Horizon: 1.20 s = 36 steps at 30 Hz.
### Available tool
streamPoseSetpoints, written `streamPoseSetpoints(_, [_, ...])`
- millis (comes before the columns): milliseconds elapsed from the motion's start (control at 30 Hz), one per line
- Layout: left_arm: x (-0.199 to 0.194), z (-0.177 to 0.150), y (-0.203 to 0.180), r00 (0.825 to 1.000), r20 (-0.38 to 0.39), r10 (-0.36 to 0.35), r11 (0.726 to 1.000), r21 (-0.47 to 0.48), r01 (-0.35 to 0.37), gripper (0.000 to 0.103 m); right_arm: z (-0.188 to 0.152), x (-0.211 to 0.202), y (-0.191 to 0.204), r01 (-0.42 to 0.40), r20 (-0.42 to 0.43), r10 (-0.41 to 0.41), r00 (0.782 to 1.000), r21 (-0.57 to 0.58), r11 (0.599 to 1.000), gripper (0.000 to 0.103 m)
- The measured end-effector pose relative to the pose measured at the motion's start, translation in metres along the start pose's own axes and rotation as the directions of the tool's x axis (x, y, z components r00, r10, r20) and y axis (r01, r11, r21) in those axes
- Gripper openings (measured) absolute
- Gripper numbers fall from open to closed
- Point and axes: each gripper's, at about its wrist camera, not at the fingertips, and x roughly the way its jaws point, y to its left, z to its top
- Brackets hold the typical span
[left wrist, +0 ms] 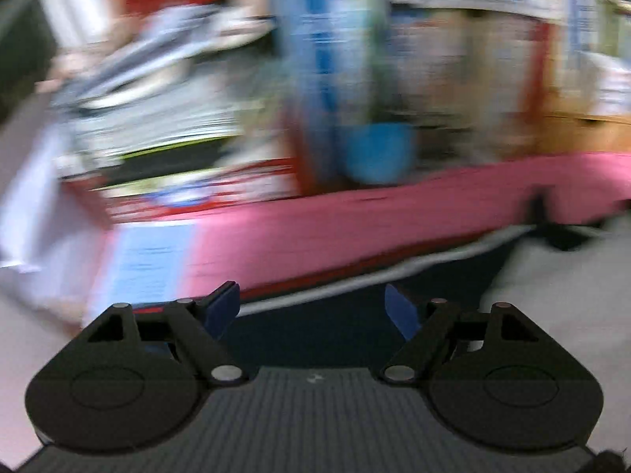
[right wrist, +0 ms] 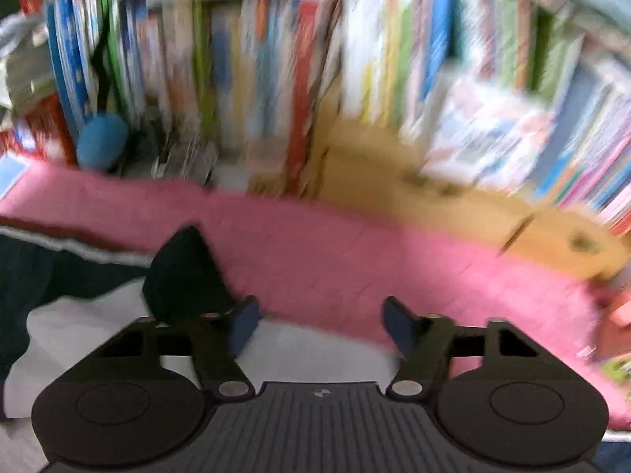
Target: Fold clothes
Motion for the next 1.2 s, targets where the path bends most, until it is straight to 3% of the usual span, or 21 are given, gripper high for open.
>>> streamPoseSetpoints(100, [0.003,-0.003,-0.04,0.988,-0.02,-0.151,0.988,0.018,0.151,0.081,-0.028,0.003,0.023,-0.014,-0.043,0.009,0.999,-0.117,0.993,0.057])
streamPoseSetpoints(200, [0.013,-0.017,-0.081,0.951,-0.084,-0.299,0.952,0.044,0.303,0.081,-0.073,-0.002,0.035,-0.023,-0.097,0.004,0.995,-0.196,0.98,0.056])
streamPoseSetpoints(300, [0.026,-0.032,-0.123,0.899,-0.164,-0.407,0.903,0.078,0.423,0.081,-0.117,-0.001,0.034,-0.029,-0.13,0.006,0.992,-0.171,0.985,0.057])
streamPoseSetpoints(367, [0.037,-0.038,-0.142,0.903,-0.201,-0.38,0.903,0.129,0.409,0.081,-0.132,-0.008,0.027,-0.024,-0.08,0.015,0.997,-0.115,0.993,0.058])
streamPoseSetpoints(433, [0.046,-0.039,-0.153,0.91,-0.218,-0.354,0.905,0.167,0.392,0.081,-0.129,-0.011,0.021,-0.048,-0.106,0.039,0.994,-0.078,0.996,0.058])
streamPoseSetpoints(533, [0.053,-0.021,-0.143,0.919,-0.169,-0.355,0.913,0.151,0.38,0.081,-0.112,-0.021,0.011,-0.11,-0.132,0.098,0.986,-0.09,0.99,0.065])
streamPoseSetpoints(667, [0.07,0.022,-0.128,0.951,-0.08,-0.298,0.936,0.171,0.308,0.081,-0.081,-0.047,-0.012,-0.133,-0.018,0.131,0.991,-0.152,0.979,0.074])
streamPoseSetpoints(767, [0.084,0.048,-0.132,0.95,-0.07,-0.304,0.92,0.237,0.312,0.088,-0.051,-0.038,-0.035,-0.115,0.037,0.12,0.992,-0.126,0.985,0.084])
streamPoseSetpoints(833, [0.097,0.058,-0.142,0.937,-0.108,-0.332,0.895,0.278,0.35,0.089,-0.04,-0.009,-0.042,-0.174,-0.053,0.171,0.984,-0.061,0.983,0.084])
streamPoseSetpoints(933, [0.12,0.058,-0.159,0.908,-0.209,-0.364,0.847,0.331,0.416,0.096,-0.023,0.033,-0.053,-0.249,-0.179,0.253,0.951,0.042,0.968,0.085])
streamPoseSetpoints(1000, [0.137,0.051,-0.17,0.903,-0.253,-0.348,0.828,0.369,0.422,0.098,-0.026,0.054,-0.046,-0.276,-0.254,0.281,0.925,0.055,0.959,0.081])
streamPoseSetpoints(1033, [0.143,0.045,-0.175,0.908,-0.263,-0.327,0.824,0.391,0.411,0.097,-0.028,0.064,-0.043,-0.287,-0.286,0.29,0.913,0.054,0.956,0.074])
streamPoseSetpoints(1067, [0.146,0.041,-0.177,0.911,-0.259,-0.321,0.821,0.403,0.404,0.088,-0.028,0.062,-0.036,-0.27,-0.267,0.257,0.929,-0.013,0.963,0.069])
streamPoseSetpoints(1100, [0.144,0.039,-0.177,0.914,-0.237,-0.329,0.822,0.405,0.4,0.081,-0.027,0.059,-0.029,-0.249,-0.243,0.224,0.944,-0.078,0.965,0.051])
streamPoseSetpoints(1133, [0.138,0.042,-0.174,0.924,-0.19,-0.333,0.835,0.395,0.383,0.064,-0.024,0.052,-0.025,-0.213,-0.193,0.186,0.963,-0.13,0.968,0.037])
streamPoseSetpoints(1167, [0.132,0.044,-0.172,0.931,-0.143,-0.336,0.848,0.384,0.365,0.048,-0.018,0.043,-0.023,-0.161,-0.113,0.143,0.983,-0.168,0.973,0.033])
streamPoseSetpoints(1200, [0.126,0.046,-0.17,0.936,-0.096,-0.337,0.861,0.371,0.348,0.039,-0.011,0.033,-0.021,-0.103,-0.018,0.101,0.995,-0.204,0.974,0.027])
